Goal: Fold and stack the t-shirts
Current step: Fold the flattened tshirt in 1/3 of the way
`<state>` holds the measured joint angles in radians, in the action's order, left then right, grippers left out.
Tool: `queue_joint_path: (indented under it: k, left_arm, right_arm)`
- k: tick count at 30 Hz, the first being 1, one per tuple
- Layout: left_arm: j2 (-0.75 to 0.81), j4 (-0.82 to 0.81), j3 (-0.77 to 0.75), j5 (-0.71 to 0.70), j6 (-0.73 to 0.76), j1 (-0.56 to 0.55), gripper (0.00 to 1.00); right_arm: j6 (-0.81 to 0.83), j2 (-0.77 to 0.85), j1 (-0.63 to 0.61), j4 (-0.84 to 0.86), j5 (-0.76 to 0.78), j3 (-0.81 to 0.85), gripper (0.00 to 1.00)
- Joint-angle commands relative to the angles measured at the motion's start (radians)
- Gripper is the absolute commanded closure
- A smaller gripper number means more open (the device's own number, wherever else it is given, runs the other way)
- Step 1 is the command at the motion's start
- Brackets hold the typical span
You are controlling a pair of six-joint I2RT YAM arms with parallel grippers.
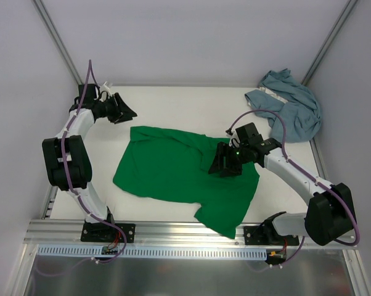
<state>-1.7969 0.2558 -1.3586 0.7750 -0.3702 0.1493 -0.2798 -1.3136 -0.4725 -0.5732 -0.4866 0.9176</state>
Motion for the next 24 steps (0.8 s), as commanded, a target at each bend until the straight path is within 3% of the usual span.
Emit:
queue_joint_path:
  k: [1,13,24]
  left_arm:
    - [-0.011,0.045,0.009,-0.057,0.031,-0.007,0.6]
    - [-0.257,0.098,-0.036,-0.023,0.028,-0.007,0.58]
    - [-0.262,0.105,-0.043,-0.065,0.042,-0.007,0.58]
  right_arm:
    - [-0.007,0.04,0.006,-0.007,-0.009,-0.008,0.36]
    - [0.011,0.045,0.008,-0.039,0.011,0.004,0.36]
    - [0.005,0.037,0.008,-0.028,0.009,-0.003,0.36]
